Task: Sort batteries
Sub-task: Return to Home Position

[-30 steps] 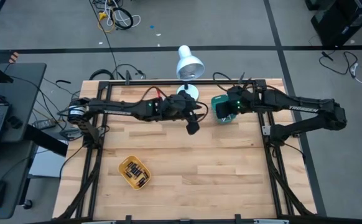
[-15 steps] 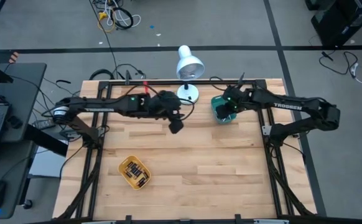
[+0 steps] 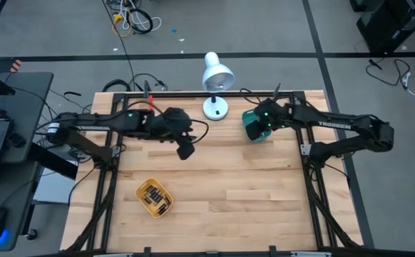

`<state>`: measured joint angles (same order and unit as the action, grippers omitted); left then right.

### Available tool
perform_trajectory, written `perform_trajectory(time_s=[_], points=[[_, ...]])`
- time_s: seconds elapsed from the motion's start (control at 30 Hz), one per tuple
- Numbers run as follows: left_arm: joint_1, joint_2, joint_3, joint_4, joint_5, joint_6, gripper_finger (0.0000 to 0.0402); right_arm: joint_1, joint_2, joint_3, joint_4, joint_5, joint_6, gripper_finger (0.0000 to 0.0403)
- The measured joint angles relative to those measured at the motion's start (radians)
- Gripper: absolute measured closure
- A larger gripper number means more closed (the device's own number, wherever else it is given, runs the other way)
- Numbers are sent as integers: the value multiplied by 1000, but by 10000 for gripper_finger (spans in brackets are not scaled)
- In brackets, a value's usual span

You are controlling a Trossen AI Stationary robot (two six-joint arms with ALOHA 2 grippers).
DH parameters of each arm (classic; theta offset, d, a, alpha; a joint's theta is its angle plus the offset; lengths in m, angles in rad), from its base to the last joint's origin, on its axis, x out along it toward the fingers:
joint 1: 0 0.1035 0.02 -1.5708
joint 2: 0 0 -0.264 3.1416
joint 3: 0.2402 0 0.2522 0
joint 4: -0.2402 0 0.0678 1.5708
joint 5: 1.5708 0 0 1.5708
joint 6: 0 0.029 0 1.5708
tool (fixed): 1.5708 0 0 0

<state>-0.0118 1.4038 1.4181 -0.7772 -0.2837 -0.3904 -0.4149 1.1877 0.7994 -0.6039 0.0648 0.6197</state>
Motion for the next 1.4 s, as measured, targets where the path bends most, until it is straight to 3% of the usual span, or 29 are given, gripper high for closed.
perform_trajectory(time_s=[0.13, 0.33, 0.47, 0.6, 0.67, 0.73, 0.8, 0.93, 1.03, 1.17, 1.4], points=[[-31, -44, 0, -71, 4, -15, 244, 45, -83, 1, 58, -17, 36, 292], [-113, -77, -64, -250, 4, -138, 273, 50, -163, 1, -93, 227, 79, 335], [-205, -120, -217, -225, 58, -256, 274, 27, -167, 1, -128, 157, 72, 342], [-339, -172, -332, -172, 283, -506, 274, 46, -163, 1, -164, 79, 112, 343], [-427, -200, -359, -150, 292, -633, 275, 65, -163, 0, -166, 74, 122, 343], [-489, -213, -374, -143, 218, -680, 275, 80, -161, 1, -161, 82, 137, 343], [-529, -207, -391, -130, 127, -613, 275, 91, -157, 1, -140, 99, 144, 343], [-564, -166, -396, -79, 98, -156, 275, 95, -144, 1, -59, 86, 127, 343], [-565, -124, -397, -104, 76, 51, 275, 95, -133, 1, 24, 28, 93, 343], [-536, -60, -413, -97, 65, 204, 275, 96, -129, 1, 92, -6, 95, 343], [-518, 9, -479, -32, 99, 331, 275, 150, -127, 1, 96, -18, 95, 343]])
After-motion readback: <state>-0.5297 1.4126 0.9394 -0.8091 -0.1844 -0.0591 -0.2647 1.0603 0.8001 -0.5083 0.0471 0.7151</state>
